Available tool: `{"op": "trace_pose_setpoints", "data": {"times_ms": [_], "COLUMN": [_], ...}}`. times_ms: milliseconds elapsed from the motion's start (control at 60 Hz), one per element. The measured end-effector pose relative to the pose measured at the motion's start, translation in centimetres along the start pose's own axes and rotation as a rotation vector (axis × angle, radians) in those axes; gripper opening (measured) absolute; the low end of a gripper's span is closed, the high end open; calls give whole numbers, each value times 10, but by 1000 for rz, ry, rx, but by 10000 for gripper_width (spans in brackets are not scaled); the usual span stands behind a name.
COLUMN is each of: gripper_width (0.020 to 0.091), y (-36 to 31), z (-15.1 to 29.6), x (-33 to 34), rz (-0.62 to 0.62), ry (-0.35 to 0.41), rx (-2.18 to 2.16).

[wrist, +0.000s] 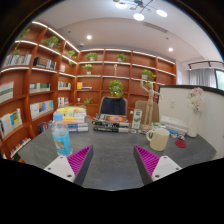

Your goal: Pour water

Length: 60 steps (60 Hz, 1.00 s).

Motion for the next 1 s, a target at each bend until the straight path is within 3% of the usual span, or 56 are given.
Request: {"op": "trace_pose_setpoints", "data": {"times_ms": [150, 250, 333, 533, 600, 683, 783, 900, 917, 1000], "gripper_width": [830, 831, 832, 831, 750, 500, 468, 381, 344, 320], "y": [-25, -87, -156, -199, -205, -204, -207, -202, -202, -200], "z": [3, -27, -29, -10, -3, 0, 2, 2, 2, 2], "x": [6, -7, -12, -48, -59, -76, -84, -86, -86, -89], "rz": [118, 194, 191, 225, 230, 181, 176, 155, 155, 156], "ry": [-10, -4, 0, 29, 49, 55, 60, 58, 58, 53], "rx": [32, 3, -19, -125, -161, -206, -200, -196, -197, -209]}}
Point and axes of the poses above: the point between the fingertips, and its own axes, seen from behind it with the camera up: y to the right, z up, x backward, against the way the camera looks, the point moved 7 cm from there along x, backward, against the way the camera looks, and after that the axes turned 8 degrees about -z, right-handed, at the moved point
